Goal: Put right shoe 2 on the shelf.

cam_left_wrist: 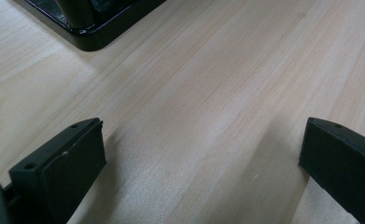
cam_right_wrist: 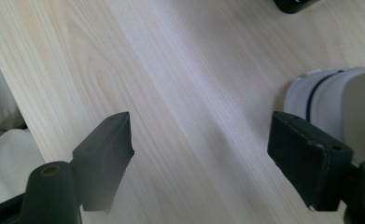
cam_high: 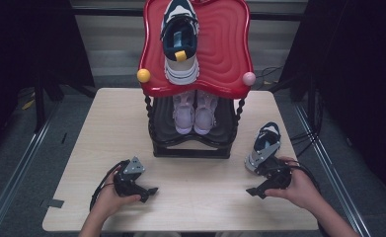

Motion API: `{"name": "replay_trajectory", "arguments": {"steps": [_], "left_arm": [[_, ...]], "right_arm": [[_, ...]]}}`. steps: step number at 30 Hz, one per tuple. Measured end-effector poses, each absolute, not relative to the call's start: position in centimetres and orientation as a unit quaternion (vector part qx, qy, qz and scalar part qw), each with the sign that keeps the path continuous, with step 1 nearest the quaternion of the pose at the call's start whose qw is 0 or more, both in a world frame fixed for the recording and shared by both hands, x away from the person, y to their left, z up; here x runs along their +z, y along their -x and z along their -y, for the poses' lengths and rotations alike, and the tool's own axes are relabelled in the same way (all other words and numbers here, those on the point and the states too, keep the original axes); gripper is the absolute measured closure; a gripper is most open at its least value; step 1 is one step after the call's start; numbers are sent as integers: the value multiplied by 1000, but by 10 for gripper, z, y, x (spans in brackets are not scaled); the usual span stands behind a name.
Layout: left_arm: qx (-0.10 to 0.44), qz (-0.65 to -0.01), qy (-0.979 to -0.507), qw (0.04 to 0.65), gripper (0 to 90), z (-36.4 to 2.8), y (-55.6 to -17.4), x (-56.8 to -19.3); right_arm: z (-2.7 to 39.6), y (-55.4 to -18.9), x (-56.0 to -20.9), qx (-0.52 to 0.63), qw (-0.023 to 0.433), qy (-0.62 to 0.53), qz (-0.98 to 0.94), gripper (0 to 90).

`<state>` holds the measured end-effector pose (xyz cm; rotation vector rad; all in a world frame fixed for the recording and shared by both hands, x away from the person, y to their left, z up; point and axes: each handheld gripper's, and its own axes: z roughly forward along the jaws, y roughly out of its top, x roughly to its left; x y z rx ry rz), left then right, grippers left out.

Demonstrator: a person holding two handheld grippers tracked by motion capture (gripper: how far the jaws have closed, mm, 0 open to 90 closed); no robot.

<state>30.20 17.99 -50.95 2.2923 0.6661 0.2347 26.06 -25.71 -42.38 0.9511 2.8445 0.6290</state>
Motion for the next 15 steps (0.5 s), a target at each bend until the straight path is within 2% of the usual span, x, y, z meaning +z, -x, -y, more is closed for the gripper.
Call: {"name": "replay_trajectory", "arguments": {"steps": [9,15], "left_arm": [[91,-258,-891,363,0,-180,-302,-509],[93,-257,-891,362,0,-180,-302,-509]], "right_arm": [[276,-264,-409,191,37,-331,-923,215],[290,-270,-394,171,59,-339,-923,220]]}}
